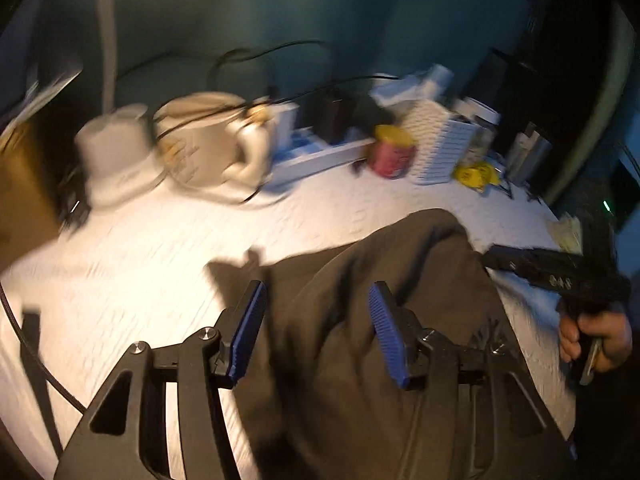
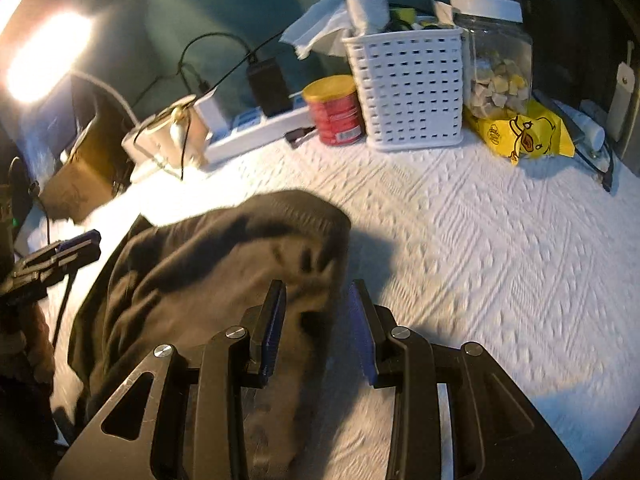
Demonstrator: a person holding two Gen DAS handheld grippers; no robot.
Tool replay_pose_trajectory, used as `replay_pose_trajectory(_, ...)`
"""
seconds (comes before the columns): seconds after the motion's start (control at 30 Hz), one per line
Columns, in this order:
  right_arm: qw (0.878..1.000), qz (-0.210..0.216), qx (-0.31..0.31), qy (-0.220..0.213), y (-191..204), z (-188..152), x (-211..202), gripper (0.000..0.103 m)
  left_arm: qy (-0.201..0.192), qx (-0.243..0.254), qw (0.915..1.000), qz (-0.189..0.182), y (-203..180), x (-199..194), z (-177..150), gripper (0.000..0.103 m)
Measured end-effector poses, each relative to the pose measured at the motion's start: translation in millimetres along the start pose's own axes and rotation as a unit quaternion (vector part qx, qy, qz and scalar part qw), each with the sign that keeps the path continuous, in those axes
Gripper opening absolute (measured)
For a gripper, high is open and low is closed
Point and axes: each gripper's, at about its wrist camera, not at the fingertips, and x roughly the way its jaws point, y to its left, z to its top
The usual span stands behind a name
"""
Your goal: Fold small clothes
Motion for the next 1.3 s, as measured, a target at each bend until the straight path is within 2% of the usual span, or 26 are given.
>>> replay_pose_trajectory(0.1, 1.0, 0.019, 0.022, -0.007, -10.0, 7.7, 6.5, 0.035, 0.015, 0.036, 0.9992, -0.01, -9.0, 20.3, 4.9, 0.054)
replay_pose_trajectory(0.2, 0.998, 0.043, 0.045, -0.008, -18.1, 13.6, 15.4, 0.035, 0.04, 0.051, 0.9979, -0.004, -9.1, 41.7, 4.6, 0.052)
replay_pose_trajectory(0.27, 0.996, 0.057, 0.062, -0.003, -23.8, 17.3, 23.6, 0.035, 0.047, 0.051, 0.9976, -0.006, -4.8, 52.2, 2.8, 0.026)
replay_pose_trajectory(0.33, 0.994, 0.078, 0.08, 0.009, -29.6, 20.2, 34.5, 0.035, 0.061, 0.042, 0.9973, -0.004, 2.0, 61.7, 0.2, 0.015)
replay_pose_trajectory(0.4, 0.99, 0.098, 0.097, 0.026, -33.0, 22.9, 48.2, 0.035, 0.065, 0.038, 0.9971, -0.009, 6.9, 65.4, -1.7, 0.01)
replay_pose_trajectory(0.43, 0.989, 0.106, 0.101, 0.02, -33.3, 25.4, 51.4, 0.035, 0.063, 0.04, 0.9971, -0.011, 7.5, 64.6, -2.7, 0.008)
replay_pose_trajectory(0.5, 0.988, 0.115, 0.099, 0.019, -30.7, 30.5, 56.0, 0.031, 0.058, 0.041, 0.9974, -0.011, 8.2, 62.6, -2.4, 0.007)
replay_pose_trajectory(0.53, 0.988, 0.119, 0.093, 0.014, -27.8, 33.3, 57.1, 0.022, 0.053, 0.038, 0.9978, -0.009, 9.5, 60.4, -1.4, 0.007)
replay_pose_trajectory(0.63, 0.991, 0.122, 0.054, -0.009, -12.4, 46.2, 53.1, 0.02, 0.035, 0.028, 0.999, -0.005, 17.1, 49.7, 1.4, 0.007)
replay_pose_trajectory(0.73, 0.993, 0.114, 0.028, -0.018, -4.5, 53.9, 54.4, 0.02, 0.033, 0.018, 0.9993, -0.003, 28.0, 48.8, 2.8, 0.007)
replay_pose_trajectory(0.83, 0.996, 0.083, 0.021, 0.009, -3.4, 54.6, 70.1, 0.021, 0.057, -0.011, 0.9982, -0.011, 39.9, 59.0, -0.9, 0.008)
replay_pose_trajectory(0.87, 0.997, 0.075, 0.021, 0.016, -3.8, 52.9, 73.2, 0.024, 0.059, -0.02, 0.998, -0.012, 41.6, 58.1, -1.2, 0.012)
replay_pose_trajectory(0.93, 0.999, 0.05, 0.015, 0.017, -2.6, 50.0, 72.2, 0.031, 0.056, -0.032, 0.9979, -0.012, 42.8, 51.2, -0.7, 0.013)
replay_pose_trajectory(1.03, 1.0, 0.022, 0.001, 0.007, 0.1, 44.8, 60.7, 0.031, 0.047, -0.05, 0.9977, 0.001, 45.4, 39.9, -1.8, 0.029)
replay_pose_trajectory(1.07, 1.0, 0.012, -0.006, 0.002, 2.2, 42.3, 53.8, 0.031, 0.042, -0.056, 0.9975, 0.004, 46.2, 33.6, -3.1, 0.032)
replay_pose_trajectory(1.3, 1.0, -0.007, -0.021, -0.009, 11.9, 22.7, 22.6, 0.031, 0.028, -0.052, 0.9983, -0.003, 32.0, -2.7, -15.6, 0.032)
